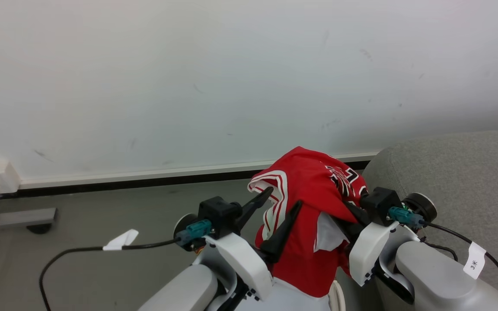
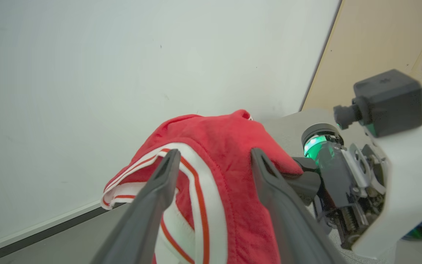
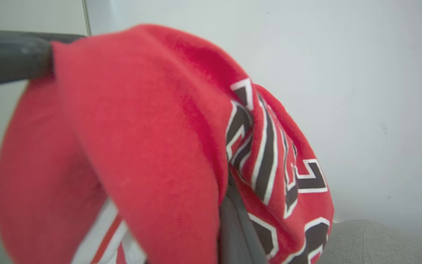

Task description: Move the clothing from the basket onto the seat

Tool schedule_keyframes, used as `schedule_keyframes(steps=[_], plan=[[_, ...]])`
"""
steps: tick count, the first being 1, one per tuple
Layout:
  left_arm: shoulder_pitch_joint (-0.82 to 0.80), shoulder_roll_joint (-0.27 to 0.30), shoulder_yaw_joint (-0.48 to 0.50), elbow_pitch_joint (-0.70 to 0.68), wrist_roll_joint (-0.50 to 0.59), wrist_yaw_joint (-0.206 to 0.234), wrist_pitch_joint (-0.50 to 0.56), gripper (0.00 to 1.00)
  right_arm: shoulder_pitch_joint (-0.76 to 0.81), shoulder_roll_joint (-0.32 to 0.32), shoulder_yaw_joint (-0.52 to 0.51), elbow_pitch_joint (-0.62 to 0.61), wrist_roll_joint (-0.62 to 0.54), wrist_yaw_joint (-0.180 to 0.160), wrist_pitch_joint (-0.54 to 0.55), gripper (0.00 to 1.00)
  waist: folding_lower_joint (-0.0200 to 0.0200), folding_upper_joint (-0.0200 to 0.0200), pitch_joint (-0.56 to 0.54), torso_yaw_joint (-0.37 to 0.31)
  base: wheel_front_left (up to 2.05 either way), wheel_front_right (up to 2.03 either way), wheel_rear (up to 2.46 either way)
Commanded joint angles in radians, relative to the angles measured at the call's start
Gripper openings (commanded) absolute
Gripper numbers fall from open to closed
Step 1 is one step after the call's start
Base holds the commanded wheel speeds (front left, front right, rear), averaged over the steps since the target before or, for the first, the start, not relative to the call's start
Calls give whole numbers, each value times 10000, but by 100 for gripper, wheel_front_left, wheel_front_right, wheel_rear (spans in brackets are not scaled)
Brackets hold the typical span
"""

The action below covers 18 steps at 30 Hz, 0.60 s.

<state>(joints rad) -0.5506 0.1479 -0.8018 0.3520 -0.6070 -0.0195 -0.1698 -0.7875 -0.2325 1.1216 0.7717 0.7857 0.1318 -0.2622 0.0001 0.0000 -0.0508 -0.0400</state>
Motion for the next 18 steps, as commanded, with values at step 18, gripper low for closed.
schedule_keyframes(steps=[18], plan=[[1028, 907, -37, 501, 484, 150, -745, 100, 721, -191, -1615, -364, -1128, -21, -39, 0, -1, 0, 58, 302, 0, 0, 0]])
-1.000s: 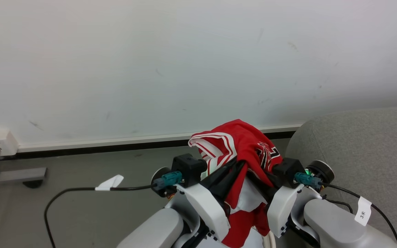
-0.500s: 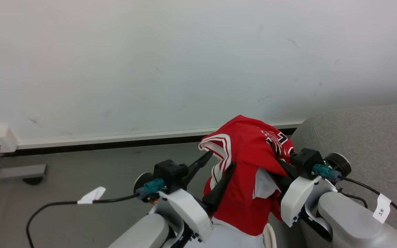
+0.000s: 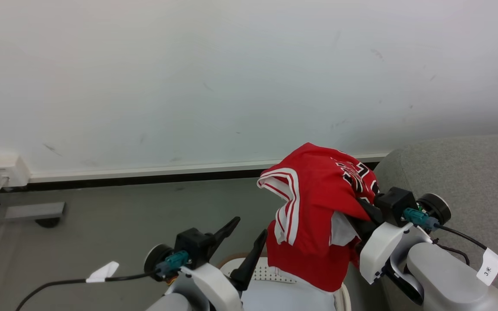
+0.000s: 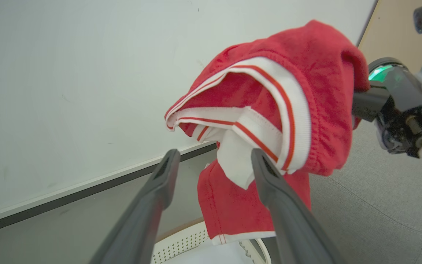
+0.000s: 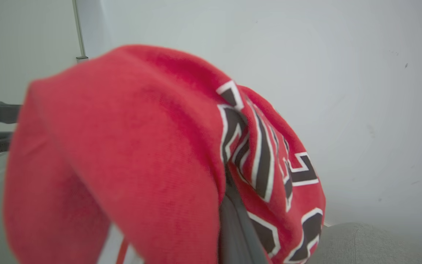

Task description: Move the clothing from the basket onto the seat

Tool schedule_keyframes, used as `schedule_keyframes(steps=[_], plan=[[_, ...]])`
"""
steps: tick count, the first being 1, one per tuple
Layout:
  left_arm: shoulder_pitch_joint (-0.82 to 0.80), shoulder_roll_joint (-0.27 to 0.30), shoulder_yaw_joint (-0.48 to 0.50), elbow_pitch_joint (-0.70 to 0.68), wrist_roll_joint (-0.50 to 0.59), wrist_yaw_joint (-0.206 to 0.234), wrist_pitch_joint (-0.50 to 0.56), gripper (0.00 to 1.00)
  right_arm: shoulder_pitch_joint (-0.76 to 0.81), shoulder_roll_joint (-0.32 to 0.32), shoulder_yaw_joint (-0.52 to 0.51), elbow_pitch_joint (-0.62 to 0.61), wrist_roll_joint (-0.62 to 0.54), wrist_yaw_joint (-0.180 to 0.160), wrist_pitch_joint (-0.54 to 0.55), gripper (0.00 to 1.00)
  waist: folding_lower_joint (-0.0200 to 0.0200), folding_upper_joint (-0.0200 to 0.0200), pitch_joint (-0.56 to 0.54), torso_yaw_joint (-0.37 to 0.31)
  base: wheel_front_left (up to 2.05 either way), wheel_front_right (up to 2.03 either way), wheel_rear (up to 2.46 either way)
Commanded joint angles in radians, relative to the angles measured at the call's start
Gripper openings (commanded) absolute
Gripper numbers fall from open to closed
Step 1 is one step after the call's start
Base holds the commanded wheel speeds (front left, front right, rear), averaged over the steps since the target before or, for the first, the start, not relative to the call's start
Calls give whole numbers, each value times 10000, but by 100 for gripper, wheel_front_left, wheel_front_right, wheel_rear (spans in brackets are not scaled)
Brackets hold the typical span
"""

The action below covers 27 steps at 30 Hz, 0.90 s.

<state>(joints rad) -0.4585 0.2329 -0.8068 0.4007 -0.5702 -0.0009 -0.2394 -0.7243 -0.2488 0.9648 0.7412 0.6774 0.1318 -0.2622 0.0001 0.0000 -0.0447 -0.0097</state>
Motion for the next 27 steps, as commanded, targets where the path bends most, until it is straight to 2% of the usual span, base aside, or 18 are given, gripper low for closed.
schedule_keyframes(steps=[1, 18, 23, 27], plan=[[127, 72, 0, 85, 138, -58, -74, 100, 97, -28, -82, -60, -74, -21, -39, 0, -1, 0, -4, -2, 0, 0, 0], [17, -163, 56, 467, 68, -258, -218, 100, 112, 41, -383, -78, -300, -21, -40, 0, -1, 0, 13, -172, 0, 0, 0], [-68, -198, 87, 398, -16, -286, -229, 100, -23, -24, -507, -115, -357, -21, -40, 0, -1, 0, 116, -568, 0, 0, 0], [-54, -205, 95, 332, -22, -285, -241, 100, -85, -19, -565, -199, -389, -21, -40, 0, -1, 0, 193, -1152, 0, 0, 0]])
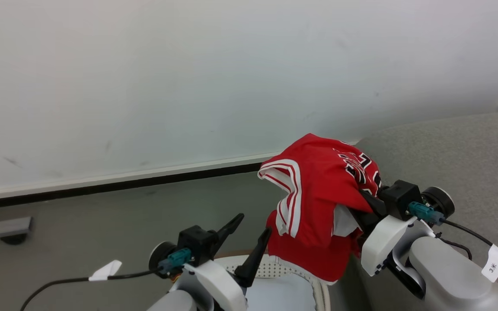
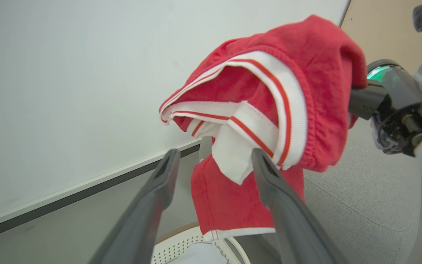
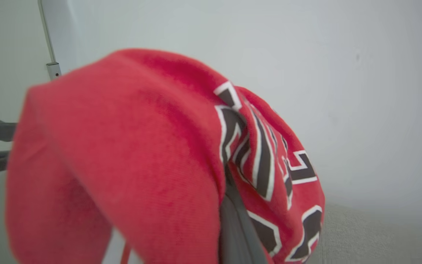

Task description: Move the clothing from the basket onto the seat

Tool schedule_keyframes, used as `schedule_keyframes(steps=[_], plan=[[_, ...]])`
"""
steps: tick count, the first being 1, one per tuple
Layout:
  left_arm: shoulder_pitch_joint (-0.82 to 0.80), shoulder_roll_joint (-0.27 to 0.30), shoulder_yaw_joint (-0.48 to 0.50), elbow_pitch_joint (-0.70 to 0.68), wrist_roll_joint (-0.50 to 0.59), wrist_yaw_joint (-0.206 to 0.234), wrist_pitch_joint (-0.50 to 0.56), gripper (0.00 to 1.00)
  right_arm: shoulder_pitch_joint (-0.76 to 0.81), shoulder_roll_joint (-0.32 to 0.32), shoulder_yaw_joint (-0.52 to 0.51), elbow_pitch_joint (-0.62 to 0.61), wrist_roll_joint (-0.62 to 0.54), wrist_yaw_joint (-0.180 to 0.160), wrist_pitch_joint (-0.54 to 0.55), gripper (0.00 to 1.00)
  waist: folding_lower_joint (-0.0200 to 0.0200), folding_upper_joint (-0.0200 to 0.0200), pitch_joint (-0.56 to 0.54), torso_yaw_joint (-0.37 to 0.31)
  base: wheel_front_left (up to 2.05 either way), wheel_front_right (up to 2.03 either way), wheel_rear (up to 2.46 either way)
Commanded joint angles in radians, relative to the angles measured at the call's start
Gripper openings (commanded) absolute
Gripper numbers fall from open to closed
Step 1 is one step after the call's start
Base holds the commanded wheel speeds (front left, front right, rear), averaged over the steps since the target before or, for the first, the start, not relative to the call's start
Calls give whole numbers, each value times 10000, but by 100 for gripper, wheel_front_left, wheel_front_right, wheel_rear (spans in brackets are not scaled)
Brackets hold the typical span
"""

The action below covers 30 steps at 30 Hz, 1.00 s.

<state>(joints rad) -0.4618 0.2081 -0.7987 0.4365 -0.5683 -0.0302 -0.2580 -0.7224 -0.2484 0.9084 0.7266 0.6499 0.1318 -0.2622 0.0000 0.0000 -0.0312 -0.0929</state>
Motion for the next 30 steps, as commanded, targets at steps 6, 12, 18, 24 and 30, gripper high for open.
schedule_keyframes(steps=[6, 12, 18, 24, 30], plan=[[-32, -41, -26, -137, -64, -11, -51, 100, -267, -193, -115, -265, -189, -23, -40, 0, 0, 0, 202, -1501, 0, 0, 0], [-101, -206, -75, -257, -51, -58, -65, 100, -258, -718, -328, -613, -247, -23, -40, 0, 0, 0, 349, -2594, 0, 0, 0], [-143, -282, -120, -279, -36, -90, -53, 100, -122, -1356, -452, -863, -391, -21, -40, 0, 0, 0, 498, -3235, 0, 0, 0], [-173, -319, -182, -318, 36, -97, -60, 100, 23, -1745, -683, -1083, -420, -21, -40, 0, 0, 0, 672, -3353, 0, 0, 0], [-620, -139, -273, -530, 203, -208, 106, 100, -333, -2048, -1395, -1280, -469, -23, -41, 0, 0, 0, 1668, -2816, 0, 0, 0]])
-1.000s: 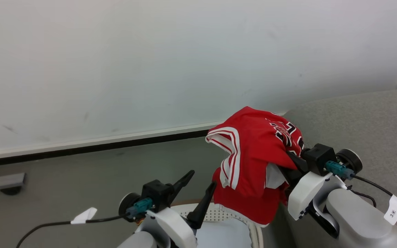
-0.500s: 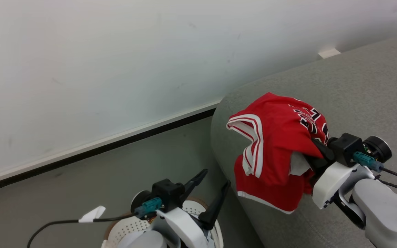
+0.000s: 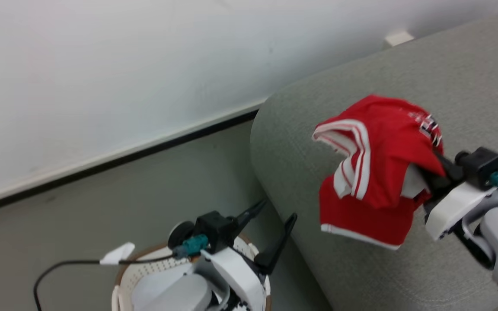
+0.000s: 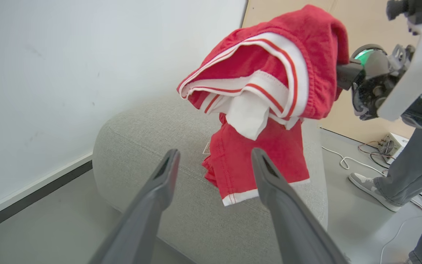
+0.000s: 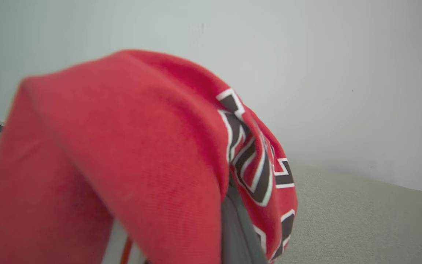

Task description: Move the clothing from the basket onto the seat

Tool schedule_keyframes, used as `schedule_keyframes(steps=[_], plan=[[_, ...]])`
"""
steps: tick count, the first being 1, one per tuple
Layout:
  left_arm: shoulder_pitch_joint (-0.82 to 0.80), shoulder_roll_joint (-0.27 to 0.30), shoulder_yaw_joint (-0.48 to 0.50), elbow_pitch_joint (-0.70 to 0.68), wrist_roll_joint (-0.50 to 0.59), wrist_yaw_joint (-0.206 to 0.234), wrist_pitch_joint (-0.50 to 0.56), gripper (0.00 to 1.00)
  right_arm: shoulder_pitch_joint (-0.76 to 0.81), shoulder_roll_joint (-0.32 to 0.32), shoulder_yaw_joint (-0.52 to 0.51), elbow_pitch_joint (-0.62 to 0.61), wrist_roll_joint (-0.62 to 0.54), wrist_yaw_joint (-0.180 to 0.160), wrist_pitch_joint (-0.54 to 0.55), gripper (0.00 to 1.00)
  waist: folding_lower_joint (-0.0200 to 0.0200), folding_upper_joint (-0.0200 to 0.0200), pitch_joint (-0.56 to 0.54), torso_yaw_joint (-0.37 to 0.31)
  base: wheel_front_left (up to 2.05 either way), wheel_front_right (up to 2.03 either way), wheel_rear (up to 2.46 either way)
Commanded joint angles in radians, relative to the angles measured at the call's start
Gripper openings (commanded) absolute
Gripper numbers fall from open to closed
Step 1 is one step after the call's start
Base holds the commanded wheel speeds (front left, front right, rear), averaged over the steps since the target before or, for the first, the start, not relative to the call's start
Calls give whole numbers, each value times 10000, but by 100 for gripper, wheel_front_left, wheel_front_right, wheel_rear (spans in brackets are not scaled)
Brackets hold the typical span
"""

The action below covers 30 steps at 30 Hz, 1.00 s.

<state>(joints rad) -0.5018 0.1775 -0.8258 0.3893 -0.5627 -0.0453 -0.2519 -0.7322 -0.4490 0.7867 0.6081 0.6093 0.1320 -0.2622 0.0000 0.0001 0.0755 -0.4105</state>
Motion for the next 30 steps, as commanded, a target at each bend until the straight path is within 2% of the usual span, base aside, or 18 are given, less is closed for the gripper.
schedule_keyframes(steps=[1, 8, 12, 16, 22, 28, 29, 30], plan=[[-341, 230, -28, -130, 200, -93, 114, 100, -352, -86, -371, -93, -122, -23, -41, 0, 0, -1, 866, 504, 0, 0, 0], [-1621, 682, -40, -851, 545, -393, 435, 100, -1975, -667, -2008, 221, -946, -25, 42, 0, 0, -1, 3194, 1624, 0, 0, 0], [-2358, 950, 106, -1183, 689, -486, 438, 100, -3264, -1152, -3239, 336, -1698, -25, 485, 0, 0, -1, 4519, 2251, 0, 0, 0], [-2839, 1085, 324, -1348, 595, -570, 267, 100, -4057, -1300, -4591, 618, -2387, -23, 1005, 0, 0, -1, 5540, 2804, 0, 0, 0], [-3000, 997, 575, -1313, 410, -661, 19, 100, -3876, -1044, -6984, 1666, -3654, -25, 1325, 0, 0, -1, 6142, 3491, 0, 0, 0], [-2607, 1032, 798, -1046, 246, -712, -116, 100, -2857, -312, -9317, 2841, -5574, -25, 1240, 1, 0, -1, 5802, 3658, 0, 0, 0], [-2539, 1040, 857, -1013, 211, -721, -129, 100, -2662, -178, -9647, 2918, -5815, -25, 1187, 27, 0, -1, 5698, 3641, 0, 0, 0], [-2474, 1047, 924, -984, 193, -729, -125, 100, -2485, -52, -9935, 2955, -6124, -25, 1103, 99, 0, -1, 5585, 3611, 0, 0, 0]])
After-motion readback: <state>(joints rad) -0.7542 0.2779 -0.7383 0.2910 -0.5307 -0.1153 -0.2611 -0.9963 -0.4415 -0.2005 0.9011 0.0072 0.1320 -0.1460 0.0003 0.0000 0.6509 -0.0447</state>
